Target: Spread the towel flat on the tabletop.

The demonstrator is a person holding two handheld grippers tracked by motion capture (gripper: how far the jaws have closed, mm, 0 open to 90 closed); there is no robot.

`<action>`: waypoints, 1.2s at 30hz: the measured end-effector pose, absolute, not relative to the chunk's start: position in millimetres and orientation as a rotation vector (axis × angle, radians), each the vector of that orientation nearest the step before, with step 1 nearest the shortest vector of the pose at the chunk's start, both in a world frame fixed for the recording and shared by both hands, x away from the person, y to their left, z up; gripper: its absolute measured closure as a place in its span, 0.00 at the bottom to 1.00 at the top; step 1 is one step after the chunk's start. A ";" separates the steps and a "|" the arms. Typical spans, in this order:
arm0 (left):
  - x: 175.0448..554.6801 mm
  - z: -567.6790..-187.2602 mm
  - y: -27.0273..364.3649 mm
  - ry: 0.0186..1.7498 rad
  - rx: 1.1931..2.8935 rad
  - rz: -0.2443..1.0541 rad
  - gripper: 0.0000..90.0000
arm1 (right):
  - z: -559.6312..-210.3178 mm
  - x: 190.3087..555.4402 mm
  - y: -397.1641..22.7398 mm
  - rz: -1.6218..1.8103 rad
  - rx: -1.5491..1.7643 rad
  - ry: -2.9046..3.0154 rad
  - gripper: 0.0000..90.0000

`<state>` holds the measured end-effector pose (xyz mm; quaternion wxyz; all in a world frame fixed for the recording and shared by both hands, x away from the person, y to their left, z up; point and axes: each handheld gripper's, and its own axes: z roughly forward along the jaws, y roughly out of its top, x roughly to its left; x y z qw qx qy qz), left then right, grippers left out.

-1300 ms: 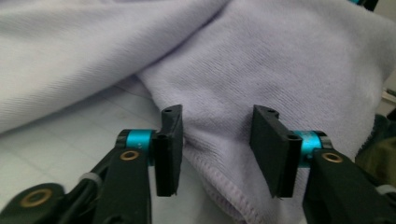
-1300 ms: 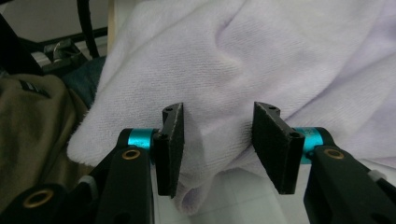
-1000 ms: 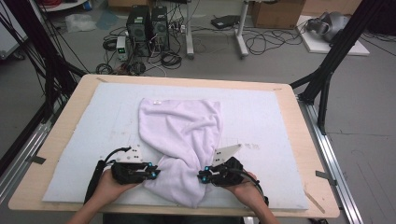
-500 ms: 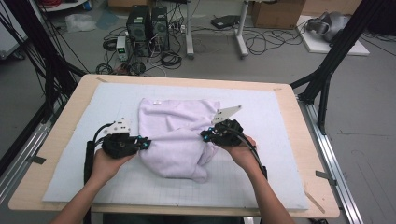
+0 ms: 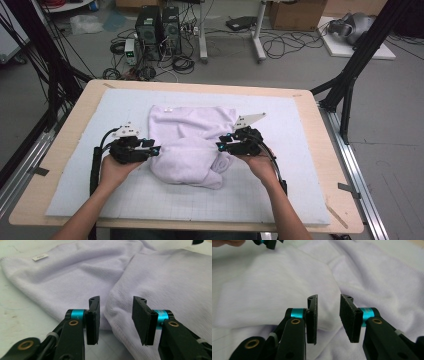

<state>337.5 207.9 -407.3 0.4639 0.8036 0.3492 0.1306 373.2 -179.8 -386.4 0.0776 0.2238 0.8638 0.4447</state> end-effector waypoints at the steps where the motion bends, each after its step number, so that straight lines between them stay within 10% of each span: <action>1: 333.4 -404.4 210.2 0.850 1.971 0.324 0.63 | -382.5 366.9 -181.3 1.340 0.648 2.578 0.74; 19: 278.4 -434.3 175.3 0.681 2.156 0.264 0.51 | -415.8 294.8 -164.6 1.267 0.428 2.738 0.68; 28: 290.2 -432.8 158.6 0.646 2.170 0.272 0.94 | -428.4 296.0 -155.9 1.222 0.393 2.829 0.93; 36: 281.7 -404.0 177.4 0.625 2.089 0.298 0.97 | -401.1 291.5 -169.6 1.301 0.381 2.754 0.95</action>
